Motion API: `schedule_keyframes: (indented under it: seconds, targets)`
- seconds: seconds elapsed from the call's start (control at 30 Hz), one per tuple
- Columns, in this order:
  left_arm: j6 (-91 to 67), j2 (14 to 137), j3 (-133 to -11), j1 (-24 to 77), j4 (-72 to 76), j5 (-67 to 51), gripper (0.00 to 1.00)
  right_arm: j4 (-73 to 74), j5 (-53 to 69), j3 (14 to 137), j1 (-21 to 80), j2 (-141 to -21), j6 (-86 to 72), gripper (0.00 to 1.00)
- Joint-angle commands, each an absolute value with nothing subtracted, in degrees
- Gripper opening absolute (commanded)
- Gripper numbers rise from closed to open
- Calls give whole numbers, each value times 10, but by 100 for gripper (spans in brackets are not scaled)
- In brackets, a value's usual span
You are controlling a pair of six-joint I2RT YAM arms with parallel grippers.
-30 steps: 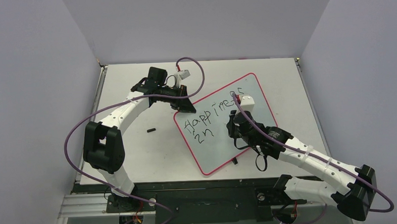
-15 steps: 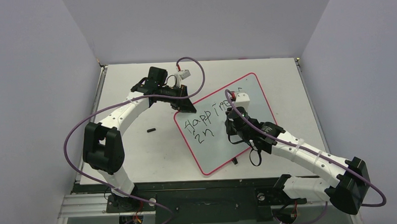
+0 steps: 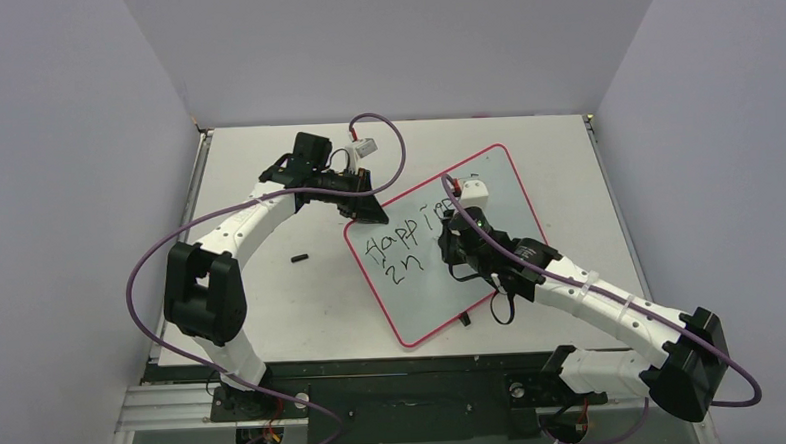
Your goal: Write a sentence on the whiteboard
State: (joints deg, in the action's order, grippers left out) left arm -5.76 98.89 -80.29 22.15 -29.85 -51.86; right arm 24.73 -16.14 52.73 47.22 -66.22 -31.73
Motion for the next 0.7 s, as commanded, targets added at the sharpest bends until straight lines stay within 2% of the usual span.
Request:
schedule_keyframes:
  seconds: [0.0,0.4,0.67]
  targets:
    - [-38,958,-818,231,-274,-518,0,223,-125,528,475,-666,-317,0]
    - [-38,961,-829,231,-276,-520,0,243,-134,465,480,-632,-338,0]
    - [-38,957,-823,231,-275,-520,0,269,-191,481,471,-634,-347,0]
